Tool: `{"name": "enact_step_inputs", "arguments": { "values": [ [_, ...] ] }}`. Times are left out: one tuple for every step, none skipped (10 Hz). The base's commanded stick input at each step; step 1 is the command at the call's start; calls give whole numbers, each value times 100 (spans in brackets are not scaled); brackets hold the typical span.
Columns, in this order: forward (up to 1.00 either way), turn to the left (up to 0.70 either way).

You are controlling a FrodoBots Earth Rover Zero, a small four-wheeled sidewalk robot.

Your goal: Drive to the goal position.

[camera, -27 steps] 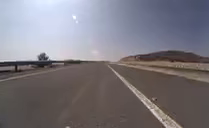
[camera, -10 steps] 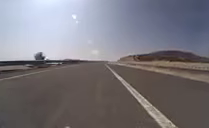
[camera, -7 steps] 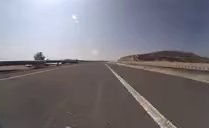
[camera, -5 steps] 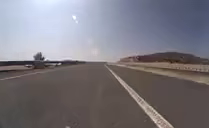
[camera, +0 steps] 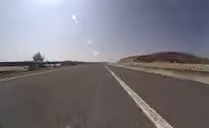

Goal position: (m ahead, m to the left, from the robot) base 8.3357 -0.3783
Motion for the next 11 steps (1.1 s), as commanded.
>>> {"name": "enact_step_inputs", "arguments": {
  "values": [
    [100, 14],
    [100, 7],
    [100, 0],
    [100, 0],
    [100, 0],
    [100, 0],
    [100, 0],
    [100, 0],
    [100, 0],
    [100, 0],
    [100, 0]
  ]
}}
